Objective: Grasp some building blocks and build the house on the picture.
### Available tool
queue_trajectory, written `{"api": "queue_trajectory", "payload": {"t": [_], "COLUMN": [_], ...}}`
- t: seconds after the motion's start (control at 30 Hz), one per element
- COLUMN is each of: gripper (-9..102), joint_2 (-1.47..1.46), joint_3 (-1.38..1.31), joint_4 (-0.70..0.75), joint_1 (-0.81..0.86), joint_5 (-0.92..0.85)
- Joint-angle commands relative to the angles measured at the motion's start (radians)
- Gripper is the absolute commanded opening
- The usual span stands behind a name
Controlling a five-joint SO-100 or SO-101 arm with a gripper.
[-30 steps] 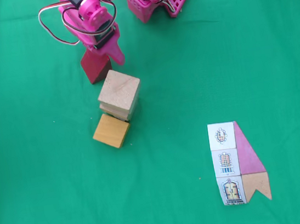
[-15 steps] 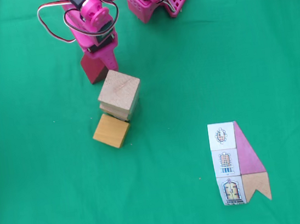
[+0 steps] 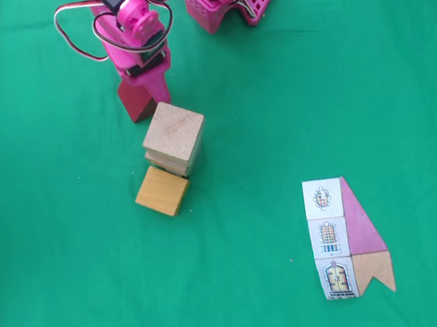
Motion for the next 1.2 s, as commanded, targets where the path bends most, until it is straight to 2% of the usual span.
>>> {"api": "queue_trajectory", "payload": {"t": [0.0, 1.17], "gripper": [34, 33], "joint_2": [0.021, 0.023], "joint_3": [-0.026, -0.023], "joint_4": [0.008, -0.002], "joint_1": [-0.002, 0.011], "joint_5": [0.04, 0.044]}}
